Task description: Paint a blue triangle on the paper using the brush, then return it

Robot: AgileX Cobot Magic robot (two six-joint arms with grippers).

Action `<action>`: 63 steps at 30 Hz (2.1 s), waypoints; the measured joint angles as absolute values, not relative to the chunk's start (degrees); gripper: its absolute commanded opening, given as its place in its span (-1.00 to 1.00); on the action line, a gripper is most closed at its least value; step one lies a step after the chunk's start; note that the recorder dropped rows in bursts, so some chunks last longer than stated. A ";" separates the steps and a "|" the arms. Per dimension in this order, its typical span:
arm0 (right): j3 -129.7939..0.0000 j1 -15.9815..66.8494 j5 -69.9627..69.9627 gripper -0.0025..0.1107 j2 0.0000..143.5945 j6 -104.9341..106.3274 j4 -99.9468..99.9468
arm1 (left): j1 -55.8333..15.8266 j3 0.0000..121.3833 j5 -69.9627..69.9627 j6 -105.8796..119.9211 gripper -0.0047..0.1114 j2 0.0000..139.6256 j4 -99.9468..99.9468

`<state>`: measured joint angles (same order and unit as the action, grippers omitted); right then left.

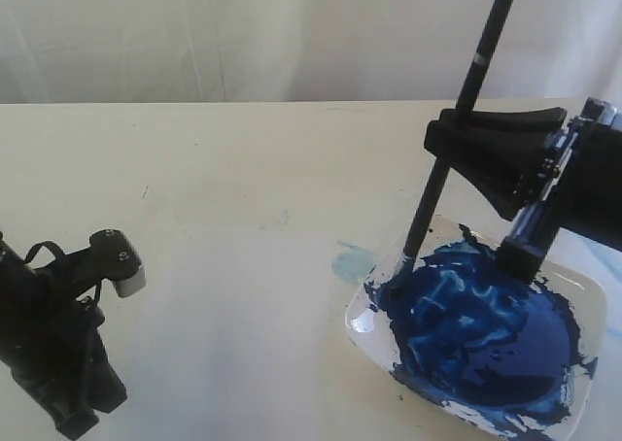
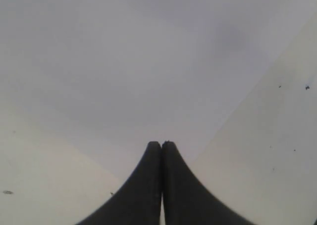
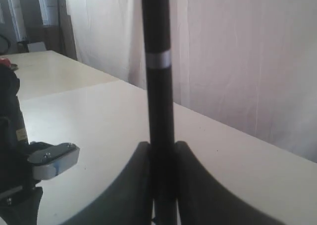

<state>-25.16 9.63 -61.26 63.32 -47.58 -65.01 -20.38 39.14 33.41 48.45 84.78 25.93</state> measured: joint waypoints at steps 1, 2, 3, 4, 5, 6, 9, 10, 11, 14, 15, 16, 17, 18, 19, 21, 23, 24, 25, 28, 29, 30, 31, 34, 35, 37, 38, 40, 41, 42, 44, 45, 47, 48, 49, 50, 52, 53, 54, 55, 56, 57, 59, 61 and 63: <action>-25.16 10.59 -61.34 -0.96 63.64 -47.01 -63.79 | -20.38 39.14 33.16 48.45 -0.92 84.78 25.93; -25.29 11.59 -61.34 -0.96 64.25 -46.66 -61.91 | -20.38 39.14 33.00 48.25 -0.92 84.78 25.93; -25.41 12.62 -61.34 -0.96 64.83 -46.38 -60.91 | -20.38 39.14 32.68 47.73 -0.92 84.78 25.93; -25.56 13.43 -61.34 -0.96 65.36 -46.26 -59.92 | -20.38 39.14 32.11 47.01 -0.92 84.78 25.93; -25.96 14.70 -61.34 -0.96 66.21 -46.11 -59.12 | -20.38 38.88 31.13 46.19 -0.92 84.78 25.93; -26.30 15.58 -61.34 -0.96 66.87 -45.86 -58.68 | -20.38 38.55 30.19 45.38 -0.92 84.78 25.93; -28.17 18.91 -61.34 -0.96 69.52 -44.37 -58.12 | -20.38 37.65 28.10 41.50 -0.92 84.78 25.93; -28.90 20.14 -61.34 -0.96 70.59 -43.59 -57.97 | -20.38 37.53 27.62 39.98 -0.92 84.78 25.93; -29.67 21.39 -61.34 -0.96 71.71 -42.81 -57.75 | -20.38 37.53 27.42 38.82 -0.92 84.78 25.93; -31.81 25.03 -61.34 -0.96 75.08 -41.30 -56.71 | -20.38 37.53 26.90 36.05 -0.92 84.78 25.93; -32.49 25.97 -61.34 -0.96 76.33 -40.86 -56.20 | -20.38 37.53 26.90 35.35 -0.92 84.78 25.93; -33.33 27.11 -61.34 -0.96 77.59 -40.20 -55.65 | -20.38 37.53 26.79 34.50 -0.92 84.78 25.93; -34.18 28.21 -61.34 -0.96 78.85 -39.58 -55.03 | -20.38 37.53 26.79 33.50 -0.92 84.78 25.93; -34.92 29.08 -61.34 -0.96 79.84 -39.18 -54.45 | -20.38 37.53 26.79 32.57 -0.92 84.78 25.93; -35.57 30.12 -61.34 -0.96 81.03 -38.34 -53.80 | -20.38 37.80 27.23 31.41 -0.92 85.01 25.77; -36.70 32.00 -61.34 -0.96 83.16 -36.74 -52.96 | -19.90 38.98 29.46 29.68 -0.92 85.83 25.49; -37.48 33.38 -61.34 -0.96 84.85 -35.66 -52.73 | -18.50 40.13 32.16 29.03 -0.92 87.02 25.49; -37.91 33.93 -61.34 -0.96 85.65 -35.27 -52.73 | -17.70 40.44 32.93 28.79 -0.92 87.75 25.49; -38.19 34.34 -61.34 -0.96 86.35 -34.95 -52.69 | -17.12 40.74 33.32 28.63 -0.92 88.31 25.49; -39.07 35.14 -61.23 -0.96 87.88 -34.03 -51.61 | -15.96 40.98 33.39 28.36 -0.92 89.64 25.49; -39.39 35.39 -61.23 -0.96 88.36 -33.86 -51.17 | -15.84 40.98 33.06 28.36 -0.92 89.66 25.65; -39.81 35.50 -61.23 -0.96 88.78 -33.86 -50.59 | -15.71 41.07 32.49 28.36 -0.92 89.76 25.80; -40.09 35.60 -61.23 -0.96 89.28 -33.64 -50.04 | -15.71 41.07 32.21 28.36 -0.92 89.76 25.92; -41.21 35.86 -61.23 -0.96 90.80 -32.80 -48.88 | -15.58 41.20 31.13 28.36 -0.92 89.76 26.18; -41.68 35.86 -61.11 -0.96 91.26 -32.53 -48.76 | -15.58 41.20 30.81 28.36 -0.92 89.76 26.33; -42.26 35.89 -61.11 -0.96 92.01 -32.38 -48.51 | -15.48 41.20 30.09 28.36 -0.92 89.87 27.20; -42.63 35.89 -61.22 -0.96 92.35 -32.38 -48.51 | -15.48 41.20 29.45 28.36 -0.92 90.03 27.49; -43.01 35.89 -61.33 -0.96 93.10 -32.30 -48.41 | -15.48 41.20 28.95 28.36 -0.92 90.72 27.60; -43.25 35.89 -61.33 -0.96 93.41 -32.30 -48.41 | -15.48 41.08 28.90 28.36 -0.92 91.12 27.60; -43.25 35.89 -61.44 -0.96 93.79 -32.25 -48.41 | -15.48 41.08 28.90 28.36 -0.92 91.45 27.60; -43.25 35.89 -61.69 -0.96 94.17 -32.16 -48.41 | -15.48 41.08 28.78 28.36 -0.92 91.94 27.60; -43.25 35.89 -61.77 -0.96 94.44 -32.16 -48.41 | -15.48 41.08 28.63 28.36 -0.92 92.03 27.60; -43.25 35.99 -61.77 -0.96 94.47 -32.16 -48.41 | -15.48 41.08 28.35 28.36 -0.92 92.07 27.60; -43.25 36.26 -61.82 -0.96 94.47 -32.16 -48.41 | -15.48 41.08 28.21 28.36 -0.92 92.07 27.69; -43.25 36.55 -61.92 -0.96 94.47 -32.16 -48.41 | -15.48 41.08 28.10 28.36 -0.92 92.07 27.69; -43.49 37.19 -61.92 -0.96 94.55 -31.82 -48.41 | -15.48 41.08 27.98 28.36 -0.92 92.07 27.69; -44.04 38.34 -62.20 -0.96 94.99 -31.53 -48.41 | -15.48 41.08 27.77 28.36 -0.92 92.42 27.69; -44.29 38.46 -62.30 -0.96 95.28 -31.53 -48.41 | -15.48 41.08 27.77 28.36 -0.92 92.70 27.69; -44.65 38.87 -62.28 -0.96 95.93 -31.49 -48.41 | -15.48 41.08 27.73 28.36 -0.92 93.28 27.69; -44.93 38.87 -62.28 -0.96 96.49 -31.40 -48.12 | -15.48 41.08 27.64 28.36 -0.92 93.54 27.69; -45.02 38.96 -62.28 -0.96 96.87 -31.40 -47.80 | -15.48 41.08 27.61 28.36 -0.92 93.58 27.69; -45.02 38.96 -62.28 -0.96 97.12 -31.40 -47.44 | -15.48 41.08 27.61 28.36 -0.92 93.58 27.69; -45.05 39.56 -62.71 -0.96 98.54 -31.28 -46.21 | -15.48 41.08 27.51 28.36 -0.92 93.58 27.58; -45.70 40.23 -63.24 -0.96 99.87 -31.28 -45.38 | -15.48 41.08 27.29 28.36 -0.92 93.58 27.46; -46.68 41.01 -63.52 -0.96 101.23 -31.28 -45.15 | -15.48 41.08 27.18 28.36 -0.92 93.58 27.11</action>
